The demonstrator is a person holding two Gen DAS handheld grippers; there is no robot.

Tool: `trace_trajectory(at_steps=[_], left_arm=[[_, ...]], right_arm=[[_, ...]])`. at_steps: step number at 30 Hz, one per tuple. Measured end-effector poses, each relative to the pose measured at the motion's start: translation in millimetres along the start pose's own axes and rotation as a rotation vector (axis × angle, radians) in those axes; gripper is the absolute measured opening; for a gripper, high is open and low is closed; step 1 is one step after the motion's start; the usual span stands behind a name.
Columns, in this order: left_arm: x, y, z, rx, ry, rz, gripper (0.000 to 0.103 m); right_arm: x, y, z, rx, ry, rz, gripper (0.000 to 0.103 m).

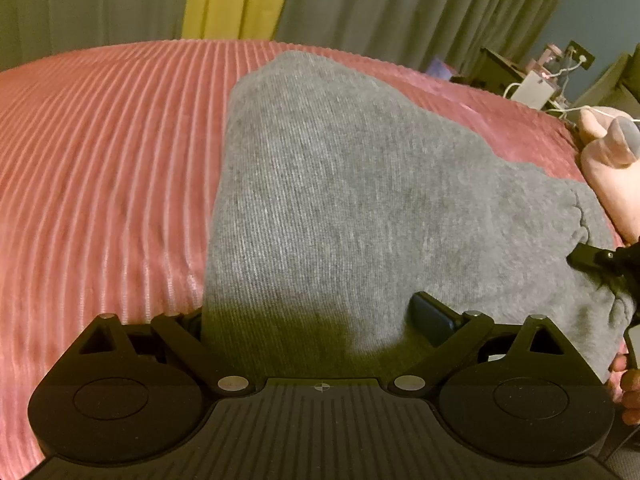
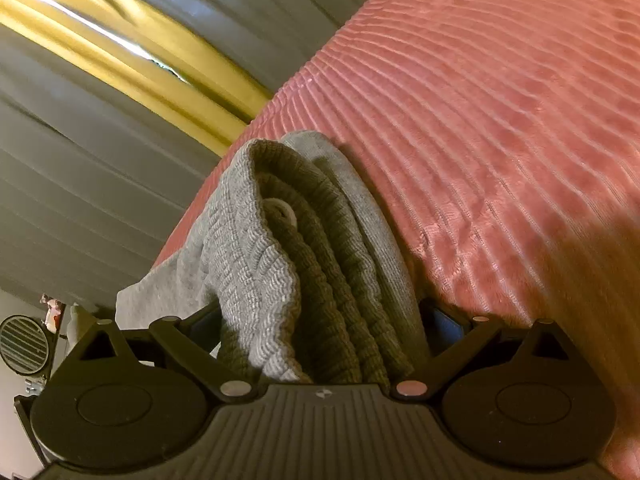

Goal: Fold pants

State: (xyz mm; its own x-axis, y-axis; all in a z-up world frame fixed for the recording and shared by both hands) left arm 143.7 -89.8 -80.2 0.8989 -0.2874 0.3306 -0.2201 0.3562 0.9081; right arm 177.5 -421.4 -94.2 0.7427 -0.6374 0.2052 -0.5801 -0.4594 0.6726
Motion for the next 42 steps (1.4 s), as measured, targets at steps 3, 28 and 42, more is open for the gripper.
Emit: trace_trajectory(at_steps=[3,28,42], left_arm=[[0.6,3.2,1.0,-0.018,-0.002,0.013,0.087],[17.8,38.4,-3.4,-0.079,0.012,0.139,0.019],[32.9,85.6,-49.7,0.165,0.170,0.405,0.081]], right_arm=[[-2.3,1.1,-2.4,-0.006,0.001,0.007,0.099],[-22.3,23.1,-86.1,-0.098,0.208,0.134,0.056],[15.8,1.0,-155.9,-0.259,0.328,0.264,0.096]])
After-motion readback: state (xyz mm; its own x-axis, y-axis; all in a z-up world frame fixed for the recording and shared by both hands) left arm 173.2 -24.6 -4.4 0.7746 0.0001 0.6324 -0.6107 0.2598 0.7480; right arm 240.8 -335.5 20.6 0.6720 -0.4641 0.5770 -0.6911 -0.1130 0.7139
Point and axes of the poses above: each gripper's, at about its wrist camera, not at the fingertips, and y roughly against the way its jaws point, z to its right, x to its top, the point moved 6 cm from there along -y, roughly the way its jaws point, and after that the axes turned 15 degrees about -z, right-handed, at the moved point
